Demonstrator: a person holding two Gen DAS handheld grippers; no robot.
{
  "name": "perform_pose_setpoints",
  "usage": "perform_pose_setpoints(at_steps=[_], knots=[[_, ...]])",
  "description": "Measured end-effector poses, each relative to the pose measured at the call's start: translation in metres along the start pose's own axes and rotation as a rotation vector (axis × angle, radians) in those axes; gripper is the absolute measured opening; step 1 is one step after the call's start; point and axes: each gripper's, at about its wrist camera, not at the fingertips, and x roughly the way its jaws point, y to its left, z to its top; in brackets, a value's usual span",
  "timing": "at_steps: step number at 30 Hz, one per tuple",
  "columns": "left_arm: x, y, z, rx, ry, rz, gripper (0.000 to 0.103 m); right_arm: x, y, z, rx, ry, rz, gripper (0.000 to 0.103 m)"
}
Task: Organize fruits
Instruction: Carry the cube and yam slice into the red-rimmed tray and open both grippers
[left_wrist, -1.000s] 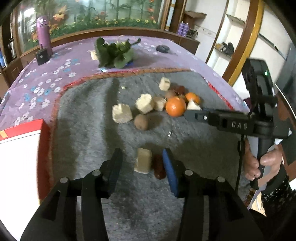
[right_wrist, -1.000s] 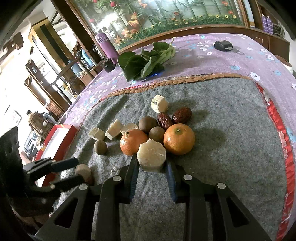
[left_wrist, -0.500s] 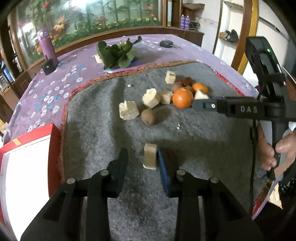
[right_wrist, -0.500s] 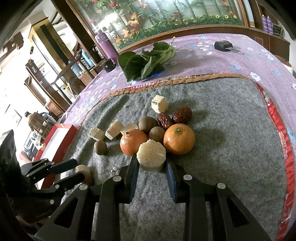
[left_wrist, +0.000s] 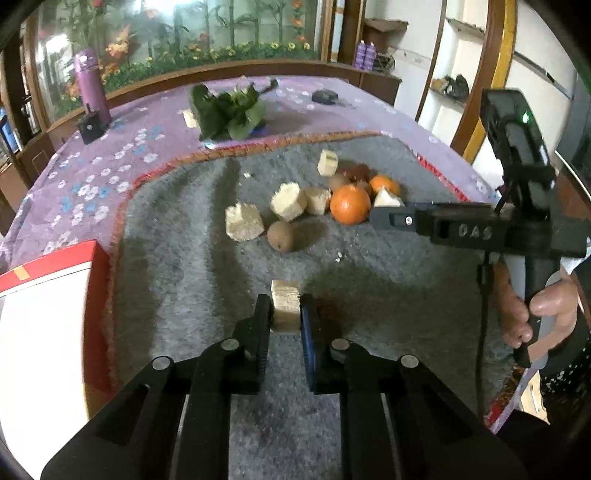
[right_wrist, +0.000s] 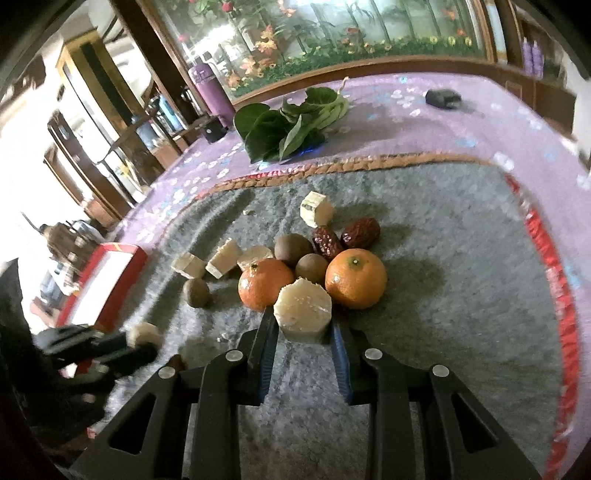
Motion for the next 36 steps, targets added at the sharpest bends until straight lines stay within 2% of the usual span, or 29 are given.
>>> perform_pose_setpoints(at_steps=[2,5,10,17,22,27,34,36], knots=[[-0.016,0.006,-0.003,-0.021,-0.036,0.007,0.013,-0.008,0.009,-0.002,-0.031,-0.018,-0.005,0.028],[-0.037,0.018,-0.009,-0.071,-0.082,0.012,0.013,-0.014,0.031,-0.007,-0.065,-0.006,0.063,0.028],[-0.079,0.046,-0.029,-0.141,-0.154,0.115,0.013,-0.006,0.096,-0.012,-0.179,0.019,0.164,0.028],[-0.11,0.109,-0.078,-0.294,-0.127,0.284,0.013,0.024,0.199,-0.023,-0.331,0.076,0.3,0.027],[-0.114,0.135,-0.106,-0.379,-0.099,0.34,0.013,0.04,0.258,-0.035,-0.417,0.101,0.354,0.028],[-0.111,0.145,-0.122,-0.414,-0.068,0.356,0.014,0.049,0.287,-0.048,-0.459,0.137,0.369,0.028],[-0.109,0.149,-0.133,-0.448,-0.04,0.384,0.014,0.048,0.298,-0.064,-0.495,0.188,0.377,0.031],[-0.111,0.151,-0.134,-0.462,-0.037,0.395,0.022,0.042,0.295,-0.063,-0.496,0.179,0.394,0.031]])
